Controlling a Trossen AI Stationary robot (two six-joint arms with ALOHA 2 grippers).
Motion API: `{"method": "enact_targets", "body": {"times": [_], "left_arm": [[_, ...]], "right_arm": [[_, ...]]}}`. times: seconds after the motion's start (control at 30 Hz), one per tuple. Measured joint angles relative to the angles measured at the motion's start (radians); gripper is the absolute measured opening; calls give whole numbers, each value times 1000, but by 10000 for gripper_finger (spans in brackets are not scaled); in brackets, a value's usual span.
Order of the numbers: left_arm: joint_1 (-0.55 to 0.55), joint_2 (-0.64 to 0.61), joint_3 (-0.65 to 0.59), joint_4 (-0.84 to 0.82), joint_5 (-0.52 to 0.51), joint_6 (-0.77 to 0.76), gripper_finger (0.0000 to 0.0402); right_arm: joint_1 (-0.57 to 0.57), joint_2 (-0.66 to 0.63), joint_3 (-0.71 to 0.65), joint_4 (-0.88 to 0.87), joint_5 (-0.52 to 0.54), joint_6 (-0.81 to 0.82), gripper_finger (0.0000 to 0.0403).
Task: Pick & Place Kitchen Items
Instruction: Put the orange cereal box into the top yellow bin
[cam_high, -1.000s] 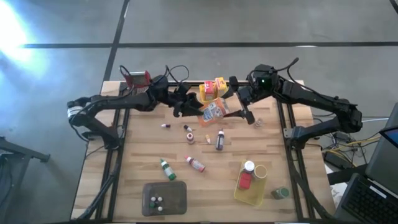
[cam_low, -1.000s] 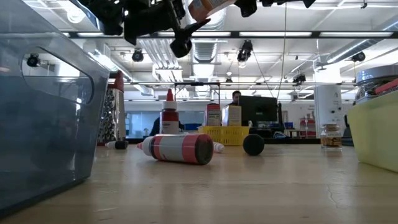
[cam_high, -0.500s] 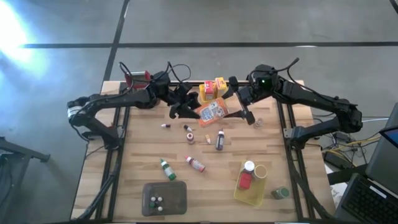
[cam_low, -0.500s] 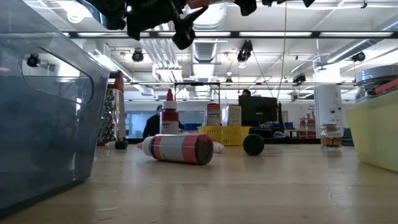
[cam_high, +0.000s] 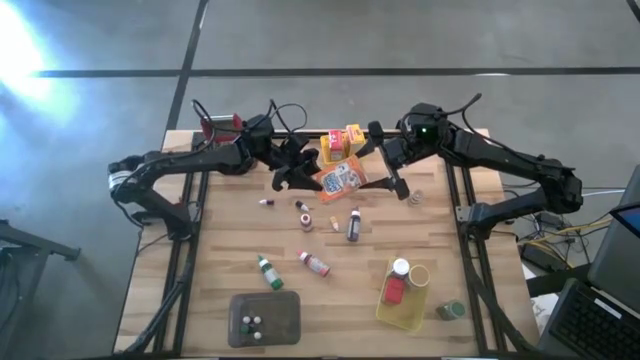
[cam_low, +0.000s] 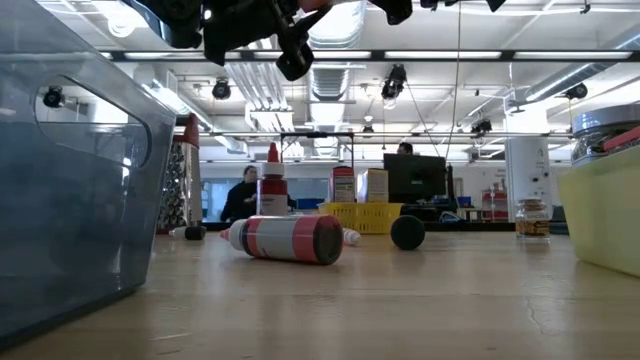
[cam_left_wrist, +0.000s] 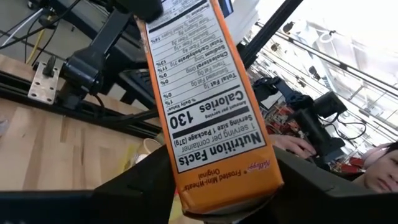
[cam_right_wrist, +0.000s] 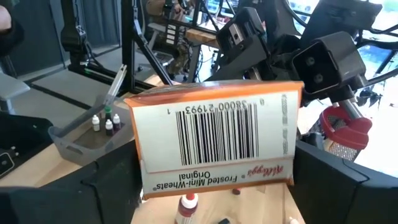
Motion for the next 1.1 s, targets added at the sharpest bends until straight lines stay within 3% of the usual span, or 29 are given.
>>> {"method": "enact_targets", "body": {"times": [0.3,0.57,0.7,0.83,0.93,1.1], "left_arm": [[-5,0,-1,17,-52,-117,198],[-15,0,-2,16,-68,-217,192],[-15,0,-2,-3,-100,-255,192],[-15,0,-2,-92,-198,-276,192],[-16,0,-3,-209,-302,-278,192],[-16,0,-4,-299,-371,-293,192]], "right_arm": [[-3,-53,0,-34,44,-14,353],[-3,-161,3,-274,328,-59,337],[-2,-190,3,-398,349,-26,326],[2,-198,-31,-470,347,42,315],[15,-199,-86,-475,348,62,306],[51,-198,-195,-450,346,108,290]]}}
